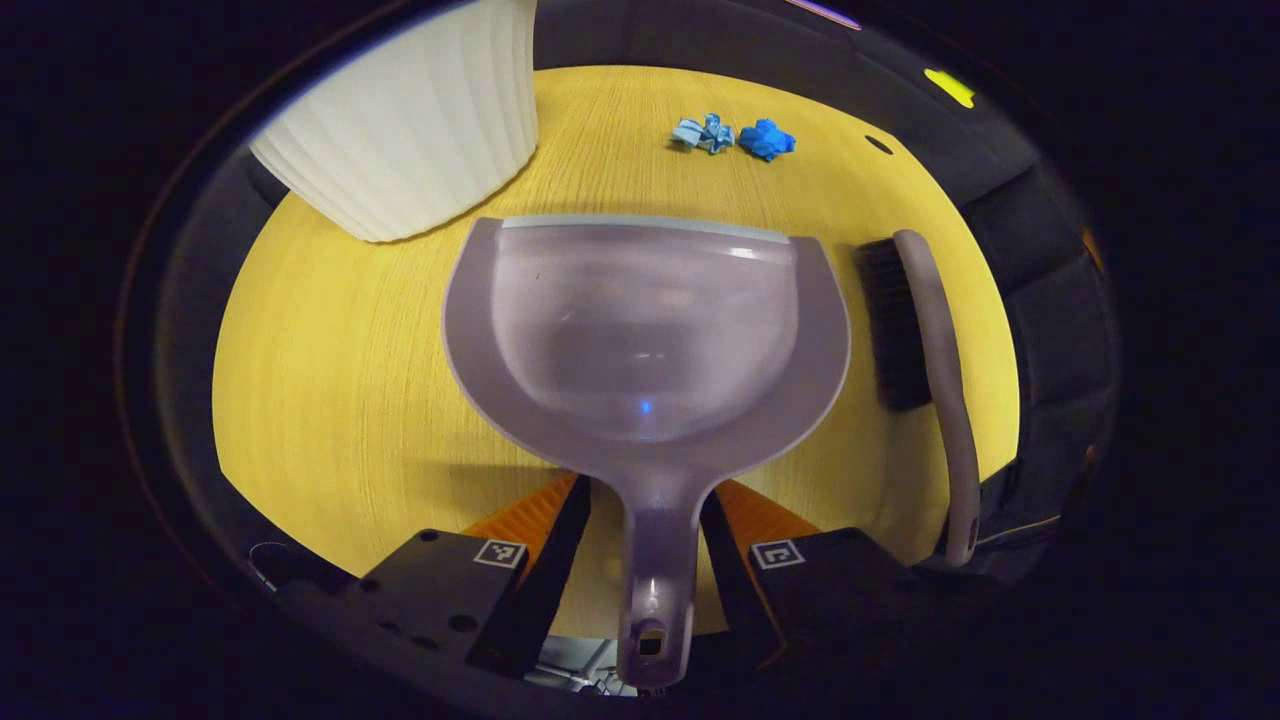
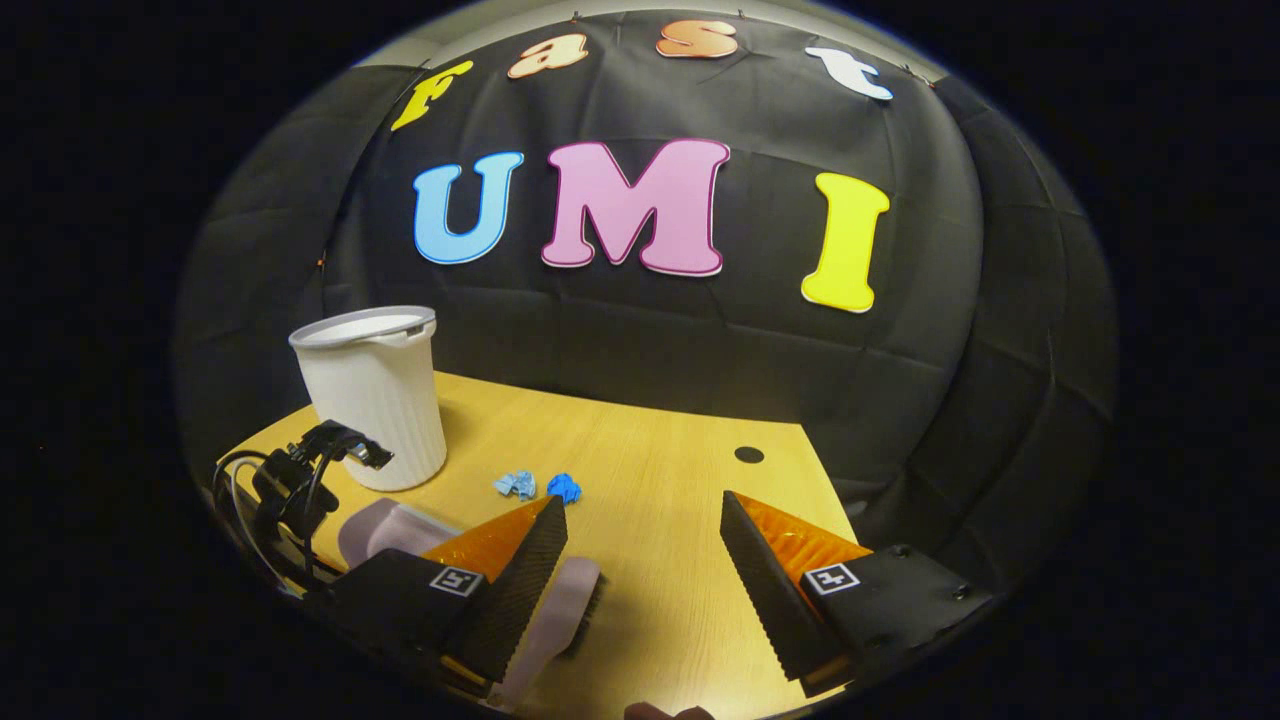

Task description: Pick up the small broom and dustpan from the desktop, sweep the trash into the dustpan with the broom, and then empty the trash into the garbage bin.

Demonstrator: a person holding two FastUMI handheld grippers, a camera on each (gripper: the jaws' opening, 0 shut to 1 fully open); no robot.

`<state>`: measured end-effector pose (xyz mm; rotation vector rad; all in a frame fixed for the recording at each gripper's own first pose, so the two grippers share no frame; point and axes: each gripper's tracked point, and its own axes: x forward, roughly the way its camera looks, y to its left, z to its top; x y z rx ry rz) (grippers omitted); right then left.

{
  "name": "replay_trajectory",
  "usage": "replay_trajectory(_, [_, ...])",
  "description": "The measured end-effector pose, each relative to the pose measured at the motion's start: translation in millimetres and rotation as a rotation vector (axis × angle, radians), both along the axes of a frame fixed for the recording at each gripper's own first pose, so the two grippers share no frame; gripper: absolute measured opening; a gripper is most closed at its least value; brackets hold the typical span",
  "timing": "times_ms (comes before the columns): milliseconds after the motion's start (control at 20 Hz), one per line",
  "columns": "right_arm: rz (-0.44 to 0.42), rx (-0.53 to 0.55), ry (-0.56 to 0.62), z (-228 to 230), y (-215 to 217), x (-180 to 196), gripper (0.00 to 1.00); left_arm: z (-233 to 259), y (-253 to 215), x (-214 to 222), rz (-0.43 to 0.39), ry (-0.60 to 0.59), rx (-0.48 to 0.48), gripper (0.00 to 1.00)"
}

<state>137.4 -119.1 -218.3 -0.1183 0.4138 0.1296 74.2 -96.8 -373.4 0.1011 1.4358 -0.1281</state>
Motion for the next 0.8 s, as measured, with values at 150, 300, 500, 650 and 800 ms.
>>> replay_trajectory(150, [-0.016,0.042,0.137,-27,-5,-9,1.00,-1,4,4,0.008,0.041,0.035,0.49])
replay_trajectory(300, [-0.034,0.121,0.300,-45,1,-30,0.98,0,4,6,-0.025,0.042,0.048,0.32])
replay_trajectory(500, [-0.101,0.106,0.580,-75,12,-68,0.97,-2,0,8,-0.029,0.036,0.027,0.31])
replay_trajectory(650, [-0.079,0.037,0.622,-81,37,-65,0.90,-3,8,4,-0.051,0.031,-0.006,0.31])
replay_trajectory(800, [-0.055,-0.080,0.714,-117,48,-66,0.98,0,14,1,-0.072,-0.005,-0.054,0.30])
